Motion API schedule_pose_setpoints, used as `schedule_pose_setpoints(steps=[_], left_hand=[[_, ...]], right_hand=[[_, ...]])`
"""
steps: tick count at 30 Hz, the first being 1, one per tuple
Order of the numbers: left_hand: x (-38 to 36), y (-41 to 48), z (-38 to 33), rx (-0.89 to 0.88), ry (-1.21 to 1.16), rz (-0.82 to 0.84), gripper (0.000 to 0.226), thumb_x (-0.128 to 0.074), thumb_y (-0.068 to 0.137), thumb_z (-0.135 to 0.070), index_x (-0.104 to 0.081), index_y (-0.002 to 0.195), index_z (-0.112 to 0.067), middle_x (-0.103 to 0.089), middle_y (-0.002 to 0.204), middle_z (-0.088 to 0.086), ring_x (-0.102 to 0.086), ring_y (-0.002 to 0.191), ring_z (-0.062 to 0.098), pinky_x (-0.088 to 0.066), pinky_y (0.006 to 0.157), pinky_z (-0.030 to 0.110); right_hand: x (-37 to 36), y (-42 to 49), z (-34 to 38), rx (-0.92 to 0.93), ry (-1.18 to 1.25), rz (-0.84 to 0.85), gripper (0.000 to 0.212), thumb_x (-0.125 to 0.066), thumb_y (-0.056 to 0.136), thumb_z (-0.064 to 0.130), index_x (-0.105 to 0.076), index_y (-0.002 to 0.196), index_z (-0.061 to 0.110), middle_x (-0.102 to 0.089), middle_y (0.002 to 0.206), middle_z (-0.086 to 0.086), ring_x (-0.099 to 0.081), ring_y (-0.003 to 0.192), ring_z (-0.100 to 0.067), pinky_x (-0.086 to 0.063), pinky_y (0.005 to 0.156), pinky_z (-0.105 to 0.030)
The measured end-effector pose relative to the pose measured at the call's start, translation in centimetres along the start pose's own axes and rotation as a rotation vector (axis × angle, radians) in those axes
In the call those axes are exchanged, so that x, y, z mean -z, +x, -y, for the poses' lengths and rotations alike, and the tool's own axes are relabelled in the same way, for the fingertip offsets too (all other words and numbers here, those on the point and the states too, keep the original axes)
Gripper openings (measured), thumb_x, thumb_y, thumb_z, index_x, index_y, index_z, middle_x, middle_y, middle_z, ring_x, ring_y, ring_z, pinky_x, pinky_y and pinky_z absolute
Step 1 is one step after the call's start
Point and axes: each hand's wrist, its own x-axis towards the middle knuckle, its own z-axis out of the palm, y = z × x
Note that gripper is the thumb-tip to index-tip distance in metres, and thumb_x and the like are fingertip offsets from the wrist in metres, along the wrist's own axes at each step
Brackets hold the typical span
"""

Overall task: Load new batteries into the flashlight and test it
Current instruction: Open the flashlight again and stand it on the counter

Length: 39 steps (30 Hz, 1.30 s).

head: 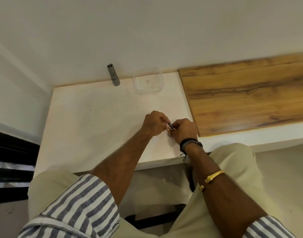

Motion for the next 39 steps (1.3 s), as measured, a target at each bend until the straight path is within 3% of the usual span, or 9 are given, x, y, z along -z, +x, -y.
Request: schedule_pose_setpoints(steps=[4, 8, 14, 17, 20, 25, 32, 36, 39], left_hand=[[0.7, -0.4, 0.8, -0.009, -0.117, 0.039, 0.019, -0.078, 0.078, 0.001, -0.078, 0.094, -0.008, -0.077, 0.089, 0.015, -0.072, 0.083, 0.024, -0.061, 0.086, 0.040], [1.3, -1.0, 1.7, -0.047, -0.254, 0.027, 0.020, -0.084, 0.075, -0.006, -0.080, 0.093, -0.013, -0.075, 0.088, 0.005, -0.070, 0.088, 0.017, -0.059, 0.087, 0.032], [3.0, -0.8, 2.6, -0.128, -0.390, -0.044, 0.020, -0.083, 0.076, -0.005, -0.079, 0.096, -0.006, -0.078, 0.091, 0.014, -0.075, 0.089, 0.028, -0.062, 0.085, 0.039], [4.3, -0.4, 2.5, -0.110, -0.508, -0.145, 0.018, -0.082, 0.079, -0.003, -0.078, 0.096, -0.004, -0.078, 0.089, 0.016, -0.076, 0.084, 0.030, -0.062, 0.083, 0.044], [5.9, 0.5, 2.0, -0.084, -0.635, -0.250, 0.018, -0.082, 0.079, -0.006, -0.077, 0.096, -0.004, -0.078, 0.090, 0.015, -0.076, 0.084, 0.030, -0.062, 0.084, 0.045], [8.1, 3.0, 0.3, -0.100, -0.689, -0.430, 0.022, -0.083, 0.079, -0.010, -0.077, 0.098, -0.003, -0.078, 0.088, 0.012, -0.077, 0.080, 0.025, -0.063, 0.076, 0.035], [10.8, 7.2, -0.4, -0.096, -0.601, -0.567, 0.024, -0.083, 0.078, -0.013, -0.076, 0.099, -0.005, -0.078, 0.087, 0.012, -0.076, 0.081, 0.023, -0.062, 0.077, 0.032], [11.6, 9.3, 0.9, 0.015, -0.365, -0.732, 0.026, -0.079, 0.081, -0.015, -0.076, 0.106, -0.008, -0.077, 0.091, 0.007, -0.071, 0.084, 0.017, -0.058, 0.089, 0.033], [11.5, 10.5, 1.9, 0.155, -0.323, -0.674, 0.035, -0.080, 0.081, -0.020, -0.072, 0.112, -0.007, -0.076, 0.101, 0.009, -0.070, 0.097, 0.025, -0.054, 0.097, 0.039]], right_hand=[[0.3, -0.1, 0.0, 0.026, -0.004, 0.027, 0.015, -0.082, 0.084, 0.026, -0.082, 0.097, 0.018, -0.078, 0.089, -0.005, -0.069, 0.084, -0.021, -0.055, 0.076, -0.029], [0.5, -0.1, 0.5, 0.069, 0.022, 0.038, 0.013, -0.080, 0.086, 0.025, -0.082, 0.098, 0.019, -0.078, 0.086, -0.006, -0.071, 0.083, -0.023, -0.059, 0.078, -0.033], [0.7, 0.5, 2.2, 0.114, 0.183, 0.092, 0.011, -0.086, 0.081, 0.024, -0.081, 0.088, 0.018, -0.076, 0.077, -0.004, -0.075, 0.077, -0.024, -0.063, 0.079, -0.039], [1.6, 1.6, 3.5, 0.077, 0.488, 0.158, 0.023, -0.089, 0.076, 0.018, -0.080, 0.097, 0.015, -0.076, 0.081, -0.002, -0.077, 0.081, -0.025, -0.064, 0.081, -0.040], [2.3, 3.0, 5.4, 0.030, 0.870, 0.188, 0.025, -0.086, 0.078, 0.003, -0.077, 0.101, 0.007, -0.076, 0.086, -0.017, -0.076, 0.092, -0.038, -0.062, 0.088, -0.047], [2.9, 5.5, 9.1, 0.032, 1.081, 0.206, 0.023, -0.078, 0.082, -0.008, -0.076, 0.102, 0.003, -0.077, 0.094, -0.023, -0.076, 0.095, -0.036, -0.063, 0.086, -0.042], [2.7, 10.8, 13.0, -0.064, 1.121, 0.175, 0.019, -0.078, 0.080, -0.012, -0.074, 0.097, -0.004, -0.077, 0.100, -0.023, -0.077, 0.091, -0.033, -0.064, 0.082, -0.035], [1.8, 14.7, 14.6, -0.106, 0.885, 0.071, 0.018, -0.082, 0.078, -0.006, -0.078, 0.095, 0.001, -0.077, 0.100, -0.018, -0.078, 0.087, -0.031, -0.065, 0.080, -0.036], [0.7, 17.3, 15.5, -0.112, 0.704, 0.035, 0.014, -0.084, 0.077, -0.003, -0.079, 0.082, 0.009, -0.077, 0.094, -0.012, -0.078, 0.083, -0.027, -0.066, 0.074, -0.035]])
